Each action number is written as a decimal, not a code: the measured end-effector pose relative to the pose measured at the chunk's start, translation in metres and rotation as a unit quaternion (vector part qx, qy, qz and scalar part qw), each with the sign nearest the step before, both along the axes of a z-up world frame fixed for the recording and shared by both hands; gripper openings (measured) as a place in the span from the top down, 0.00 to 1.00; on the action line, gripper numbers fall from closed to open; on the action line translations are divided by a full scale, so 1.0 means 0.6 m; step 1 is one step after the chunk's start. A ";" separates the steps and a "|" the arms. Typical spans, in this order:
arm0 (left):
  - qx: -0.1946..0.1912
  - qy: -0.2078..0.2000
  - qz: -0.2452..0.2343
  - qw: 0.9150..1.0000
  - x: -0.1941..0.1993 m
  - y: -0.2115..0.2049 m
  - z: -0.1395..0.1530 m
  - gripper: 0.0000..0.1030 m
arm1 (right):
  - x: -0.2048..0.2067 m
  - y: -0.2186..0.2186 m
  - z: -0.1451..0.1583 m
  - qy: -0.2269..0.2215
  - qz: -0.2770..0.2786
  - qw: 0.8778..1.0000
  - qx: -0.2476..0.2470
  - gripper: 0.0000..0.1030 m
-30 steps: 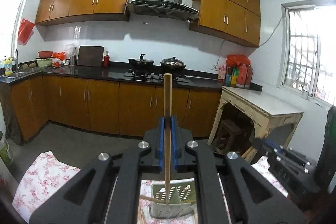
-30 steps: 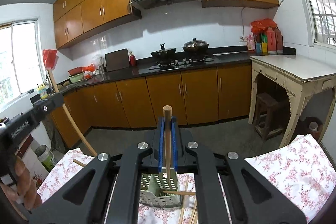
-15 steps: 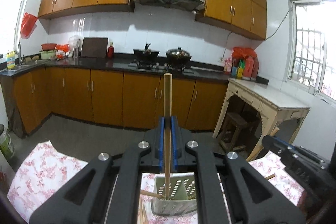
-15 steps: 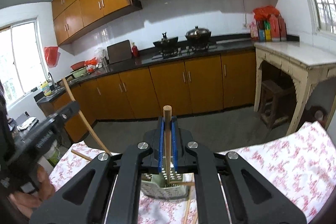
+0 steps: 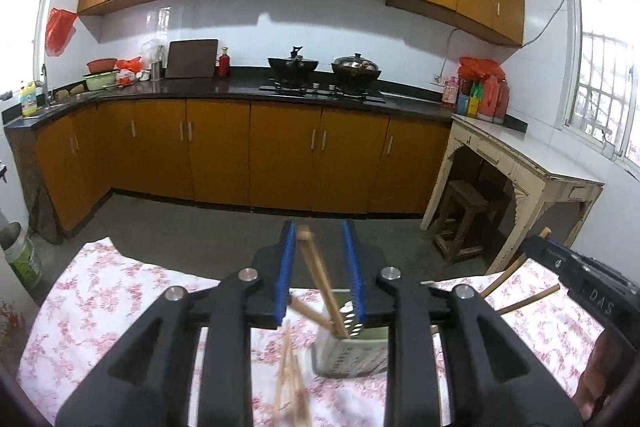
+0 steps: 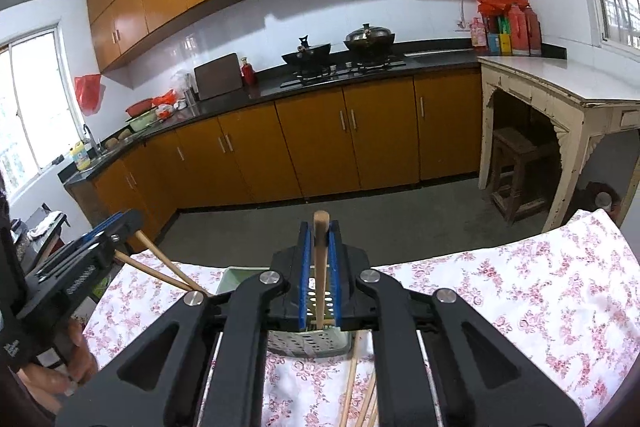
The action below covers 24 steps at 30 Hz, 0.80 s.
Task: Organize utensils
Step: 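Open the left gripper dropping its chopstick into the holder while the right gripper releases its own, then lower both grippers to the table and close each on a bamboo chopstick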
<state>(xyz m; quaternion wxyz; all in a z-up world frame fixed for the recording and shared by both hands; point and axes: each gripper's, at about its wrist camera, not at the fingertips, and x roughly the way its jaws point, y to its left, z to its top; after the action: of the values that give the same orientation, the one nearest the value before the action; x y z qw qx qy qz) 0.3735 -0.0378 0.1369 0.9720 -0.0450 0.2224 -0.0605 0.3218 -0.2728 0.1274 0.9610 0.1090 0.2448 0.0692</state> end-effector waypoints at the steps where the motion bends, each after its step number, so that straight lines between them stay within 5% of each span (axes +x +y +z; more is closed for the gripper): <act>1: -0.001 -0.001 0.001 1.000 -0.007 0.005 0.002 0.74 | -0.006 -0.001 0.004 -0.004 -0.003 1.000 0.000 0.80; 14: 0.001 -0.022 0.022 1.000 -0.151 0.092 0.001 0.64 | -0.135 -0.028 0.026 -0.055 -0.028 0.998 -0.021 0.75; 18: 0.013 0.000 0.022 1.000 -0.192 0.116 -0.057 0.60 | -0.170 -0.036 -0.036 -0.026 -0.034 0.998 -0.034 0.75; 24: 0.043 0.068 0.027 0.996 -0.202 0.126 -0.181 0.59 | -0.138 -0.041 -0.198 0.094 -0.044 0.994 -0.015 0.75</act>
<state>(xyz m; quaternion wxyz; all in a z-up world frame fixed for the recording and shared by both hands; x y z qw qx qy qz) 0.2525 0.0381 0.0284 0.9571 -0.0134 0.2888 -0.0213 0.2389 -0.2973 0.0089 0.9373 0.1116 0.3299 0.0127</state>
